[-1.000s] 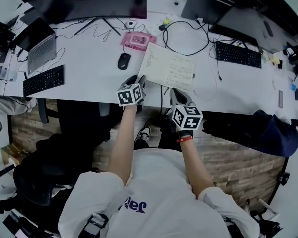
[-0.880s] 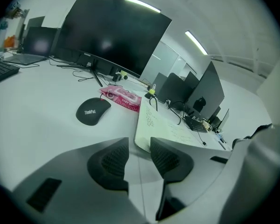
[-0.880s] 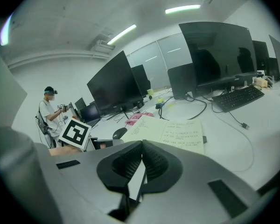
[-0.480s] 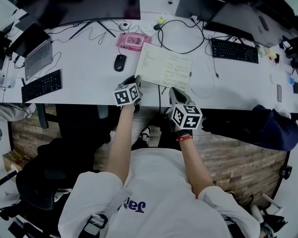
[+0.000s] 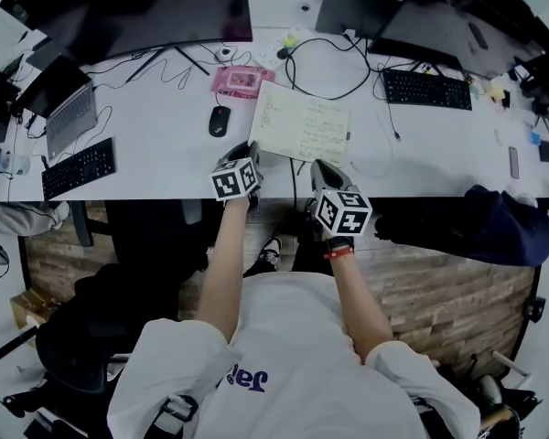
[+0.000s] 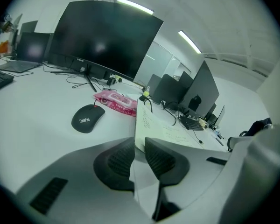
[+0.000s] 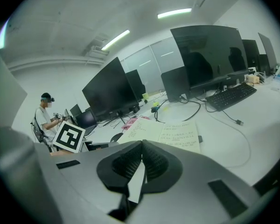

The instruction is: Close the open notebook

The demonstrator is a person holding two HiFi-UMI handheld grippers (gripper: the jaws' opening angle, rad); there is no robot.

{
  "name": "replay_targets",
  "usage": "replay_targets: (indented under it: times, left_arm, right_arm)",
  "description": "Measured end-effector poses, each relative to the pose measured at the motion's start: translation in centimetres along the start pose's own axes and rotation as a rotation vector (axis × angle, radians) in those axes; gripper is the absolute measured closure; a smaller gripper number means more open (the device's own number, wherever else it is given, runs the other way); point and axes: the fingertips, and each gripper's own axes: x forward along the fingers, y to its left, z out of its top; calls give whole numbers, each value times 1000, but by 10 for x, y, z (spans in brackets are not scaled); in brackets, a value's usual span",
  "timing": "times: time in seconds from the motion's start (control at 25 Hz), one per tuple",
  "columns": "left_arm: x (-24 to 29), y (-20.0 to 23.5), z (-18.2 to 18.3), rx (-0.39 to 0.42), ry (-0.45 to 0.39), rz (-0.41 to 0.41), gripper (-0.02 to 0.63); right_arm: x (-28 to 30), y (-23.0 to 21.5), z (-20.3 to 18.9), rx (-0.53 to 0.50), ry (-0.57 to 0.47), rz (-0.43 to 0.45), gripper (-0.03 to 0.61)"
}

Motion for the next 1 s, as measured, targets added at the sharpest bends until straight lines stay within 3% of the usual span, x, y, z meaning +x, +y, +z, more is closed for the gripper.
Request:
replay_targets:
  times: [0.68,1.0]
  left_arm:
    - [-18,-43,18,67,-35,-65,552]
    - [-20,-63,21,89,-56,-110,551]
  right_arm:
    - [-18,-14,13,39,-64,-54,566]
    - [-26,-21,6,66,-42,-78,565]
